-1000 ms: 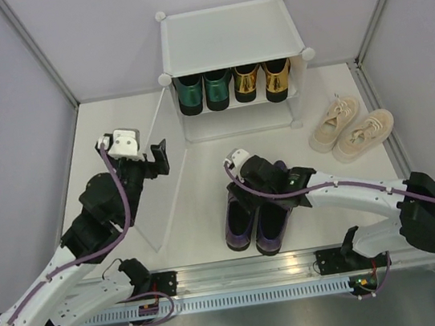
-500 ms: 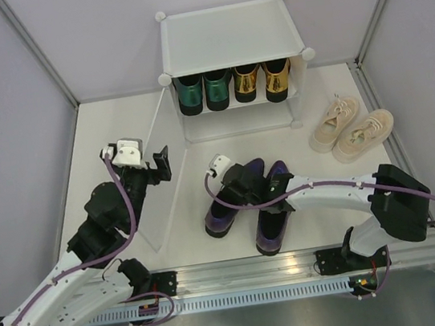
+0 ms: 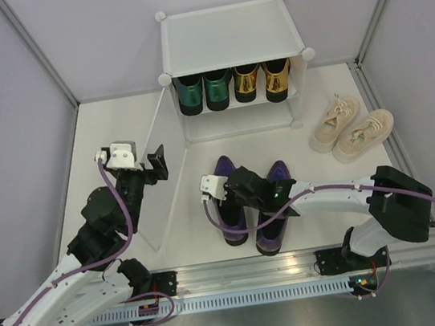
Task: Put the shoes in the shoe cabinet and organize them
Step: Pick up the shoe from the center of the board, then place the shoe in the shoe cabinet.
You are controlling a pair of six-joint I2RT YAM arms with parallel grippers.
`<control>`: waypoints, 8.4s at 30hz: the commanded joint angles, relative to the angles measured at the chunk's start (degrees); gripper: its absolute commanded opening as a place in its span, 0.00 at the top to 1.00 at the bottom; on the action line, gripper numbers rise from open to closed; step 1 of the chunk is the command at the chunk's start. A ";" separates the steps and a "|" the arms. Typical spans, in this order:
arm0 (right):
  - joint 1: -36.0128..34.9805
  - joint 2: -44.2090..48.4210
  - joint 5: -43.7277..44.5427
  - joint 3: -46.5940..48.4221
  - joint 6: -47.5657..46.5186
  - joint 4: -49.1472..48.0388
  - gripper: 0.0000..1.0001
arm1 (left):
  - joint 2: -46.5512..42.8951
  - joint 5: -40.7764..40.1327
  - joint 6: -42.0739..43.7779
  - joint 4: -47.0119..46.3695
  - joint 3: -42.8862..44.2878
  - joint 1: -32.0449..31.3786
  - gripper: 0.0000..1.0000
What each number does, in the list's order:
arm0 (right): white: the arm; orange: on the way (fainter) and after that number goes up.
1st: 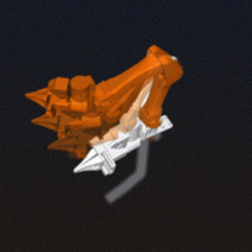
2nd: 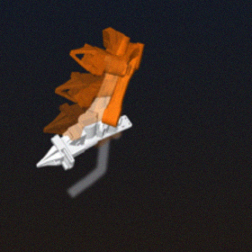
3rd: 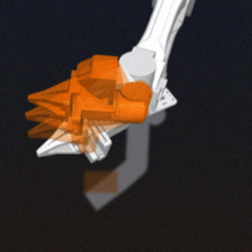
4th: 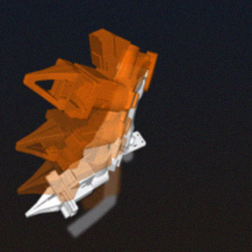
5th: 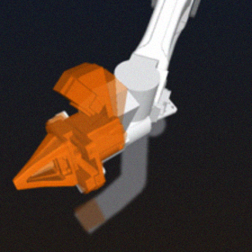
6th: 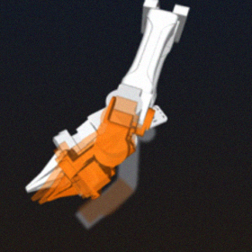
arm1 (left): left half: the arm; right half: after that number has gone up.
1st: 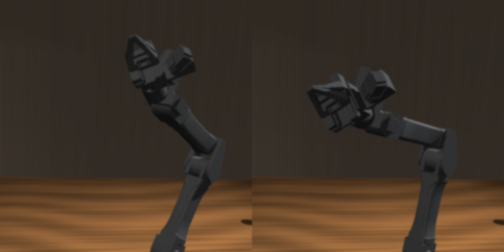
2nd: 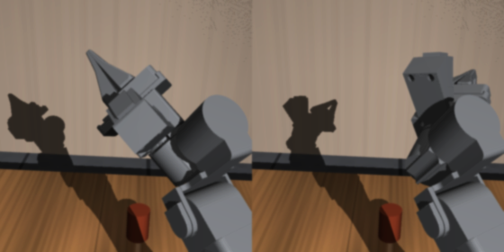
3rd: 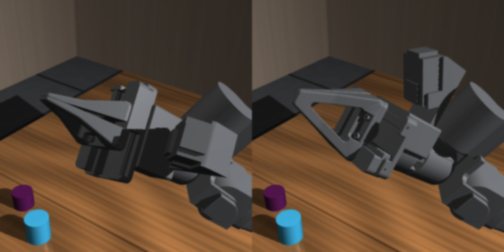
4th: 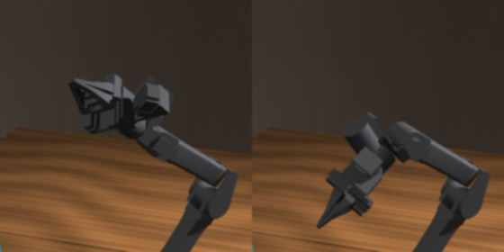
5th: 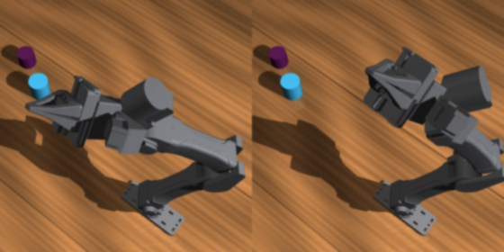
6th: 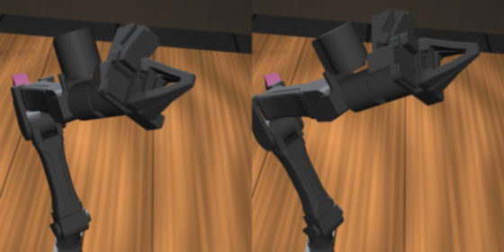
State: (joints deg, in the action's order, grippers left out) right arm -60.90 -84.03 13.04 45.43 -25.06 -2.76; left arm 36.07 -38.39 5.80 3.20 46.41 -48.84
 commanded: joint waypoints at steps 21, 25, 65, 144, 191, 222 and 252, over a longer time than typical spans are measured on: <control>1.14 11.59 -4.68 5.90 21.25 -2.16 0.02 | -1.18 -1.25 2.55 -2.15 -0.80 0.32 0.13; 1.14 15.56 -0.31 6.77 35.84 2.66 0.02 | -1.62 -1.16 2.63 -2.15 -0.80 0.24 0.13; -19.87 -13.53 33.19 8.46 90.45 20.79 0.02 | -2.24 -0.98 3.34 -5.58 -3.00 0.15 0.13; 1.06 9.51 25.18 -24.08 55.93 -34.06 0.99 | -1.53 -0.10 3.42 -4.26 -2.38 0.15 0.13; 5.35 -15.91 24.06 -8.34 47.20 -42.41 0.99 | -2.24 -0.37 3.25 -4.17 -2.38 0.06 0.14; 14.67 -21.96 19.92 13.27 55.91 -32.48 0.99 | -2.68 -0.28 3.42 -4.17 -2.29 0.06 0.14; 13.97 -38.93 26.16 32.26 46.86 -36.08 0.92 | -2.50 0.42 3.16 -3.82 -2.12 0.06 0.14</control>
State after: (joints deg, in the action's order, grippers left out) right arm -46.65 -122.85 36.53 73.56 23.29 -31.70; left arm 33.63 -38.65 8.64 -1.74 43.42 -48.84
